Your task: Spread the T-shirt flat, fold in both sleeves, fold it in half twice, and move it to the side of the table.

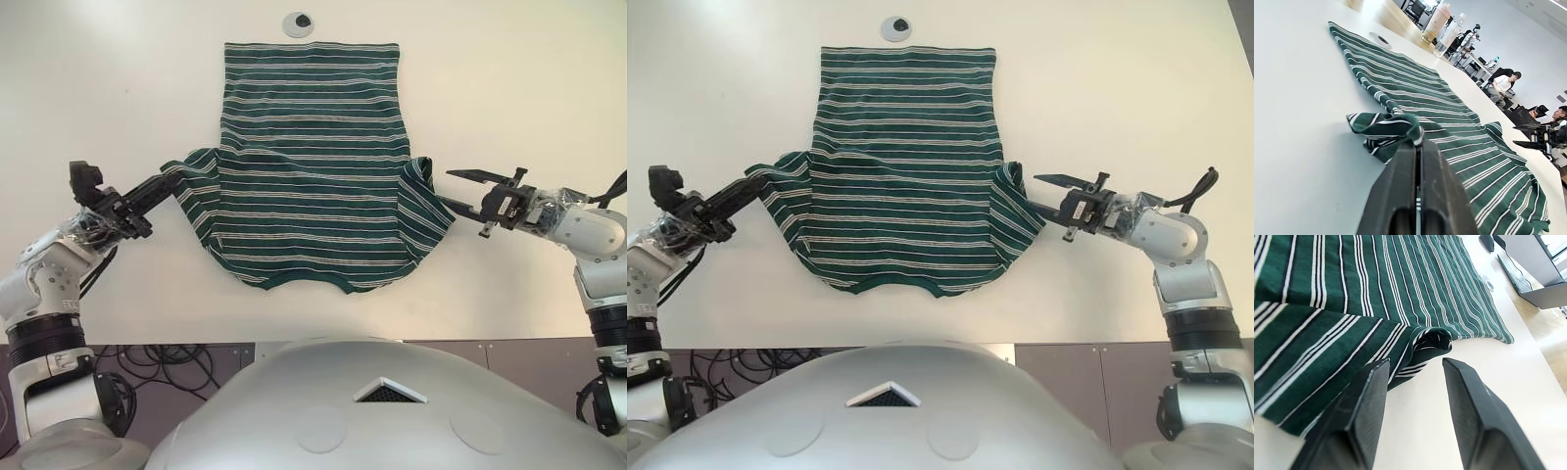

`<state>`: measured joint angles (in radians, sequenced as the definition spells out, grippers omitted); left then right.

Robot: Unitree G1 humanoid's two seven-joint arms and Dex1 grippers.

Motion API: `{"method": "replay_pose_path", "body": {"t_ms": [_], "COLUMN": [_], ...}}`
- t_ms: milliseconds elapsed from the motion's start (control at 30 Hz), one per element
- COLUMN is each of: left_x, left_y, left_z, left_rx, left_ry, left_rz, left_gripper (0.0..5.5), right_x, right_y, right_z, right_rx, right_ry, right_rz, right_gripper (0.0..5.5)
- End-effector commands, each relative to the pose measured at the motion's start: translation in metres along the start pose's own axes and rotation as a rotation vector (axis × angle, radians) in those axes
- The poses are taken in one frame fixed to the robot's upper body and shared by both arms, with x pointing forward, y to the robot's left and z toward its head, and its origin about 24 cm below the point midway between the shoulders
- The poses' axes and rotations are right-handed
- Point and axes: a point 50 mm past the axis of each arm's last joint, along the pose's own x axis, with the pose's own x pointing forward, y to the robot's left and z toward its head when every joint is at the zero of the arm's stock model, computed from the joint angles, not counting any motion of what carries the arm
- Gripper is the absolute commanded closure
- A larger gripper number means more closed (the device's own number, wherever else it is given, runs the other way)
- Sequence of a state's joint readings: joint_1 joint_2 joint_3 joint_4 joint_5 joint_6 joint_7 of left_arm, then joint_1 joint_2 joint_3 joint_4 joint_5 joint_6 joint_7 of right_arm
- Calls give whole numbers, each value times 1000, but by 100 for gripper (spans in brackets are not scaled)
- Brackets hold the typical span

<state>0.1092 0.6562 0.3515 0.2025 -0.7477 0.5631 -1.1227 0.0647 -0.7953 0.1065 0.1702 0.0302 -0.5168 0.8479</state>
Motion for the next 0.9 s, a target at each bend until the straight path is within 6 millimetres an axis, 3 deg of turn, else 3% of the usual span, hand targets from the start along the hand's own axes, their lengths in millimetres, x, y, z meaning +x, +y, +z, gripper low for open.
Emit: {"method": "replay_pose_path", "body": {"t_ms": [33, 300, 433, 567, 633, 733, 900], "left_x": [15, 53, 76, 83, 86, 89, 93], "left_y": [-14, -28, -30, -27, -26, -30, -41], "left_z": [2, -13, -31, -40, -43, -49, -54], "left_rx": [36, 45, 86, 92, 87, 86, 78], "left_ry": [20, 76, 121, 120, 122, 146, 152], "left_rz": [-71, -129, -147, -131, -125, -154, -197], "left_gripper": [549, 549, 549, 549, 521, 467, 393], "right_x": [0, 3, 3, 1, -3, -8, -26], "right_y": [-2, -2, -1, -1, -2, -4, 3], "right_z": [1, 2, 2, 1, 1, 1, 0], "right_rx": [-9, -7, -2, 6, 56, 412, 913], "right_ry": [4, -7, -12, -16, -24, -89, -84], "right_rz": [5, 7, 1, -10, -39, -119, -74], "right_gripper": [351, 351, 351, 351, 351, 351, 351]}}
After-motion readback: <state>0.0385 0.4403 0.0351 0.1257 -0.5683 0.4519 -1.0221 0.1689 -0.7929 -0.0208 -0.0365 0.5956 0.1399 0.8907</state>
